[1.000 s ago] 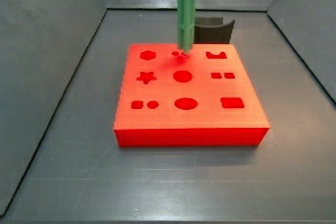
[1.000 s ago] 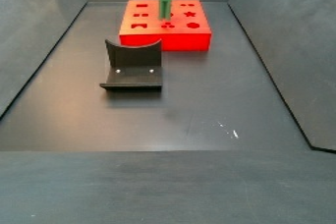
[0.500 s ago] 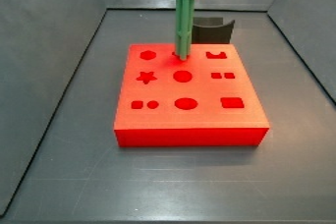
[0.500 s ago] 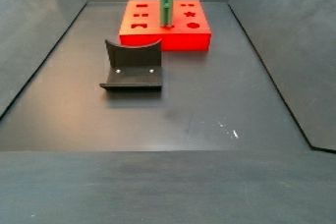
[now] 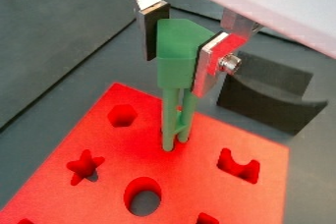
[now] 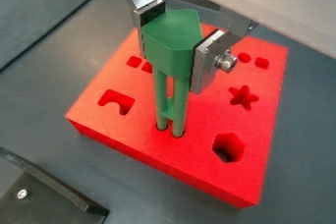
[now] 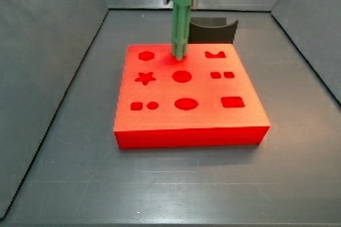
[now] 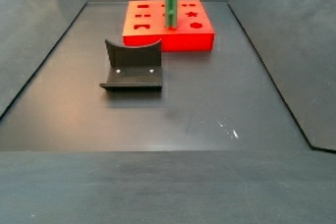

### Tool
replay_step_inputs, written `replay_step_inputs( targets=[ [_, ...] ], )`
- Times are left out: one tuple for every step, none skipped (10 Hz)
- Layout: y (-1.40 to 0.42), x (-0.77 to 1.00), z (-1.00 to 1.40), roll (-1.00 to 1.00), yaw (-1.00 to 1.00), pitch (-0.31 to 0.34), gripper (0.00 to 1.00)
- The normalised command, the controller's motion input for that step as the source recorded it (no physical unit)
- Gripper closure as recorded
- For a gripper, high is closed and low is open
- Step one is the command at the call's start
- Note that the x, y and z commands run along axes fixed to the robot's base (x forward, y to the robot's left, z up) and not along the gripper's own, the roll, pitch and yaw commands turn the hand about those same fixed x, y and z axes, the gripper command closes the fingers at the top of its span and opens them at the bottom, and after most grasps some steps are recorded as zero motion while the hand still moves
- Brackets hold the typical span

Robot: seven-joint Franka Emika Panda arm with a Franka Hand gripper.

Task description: Insert the 3 prong object.

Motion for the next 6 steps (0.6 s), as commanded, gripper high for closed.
replay_step_inputs(
  targets=[
    [0.00, 0.68, -0.62, 0.01, -0.34, 0.114, 1.00],
    [0.00, 0.73, -0.46, 0.00, -0.29, 0.127, 1.00],
    [0.00, 0.55, -0.43, 0.00, -0.27, 0.123, 1.00],
    [0.00, 0.57, -0.42, 0.00, -0.28, 0.077, 1.00],
    [0.10, 0.16, -0.02, -0.06, -0.17, 0.047, 1.00],
    [0.00, 0.00, 0.00, 0.00, 0.00, 0.000, 1.00]
  ],
)
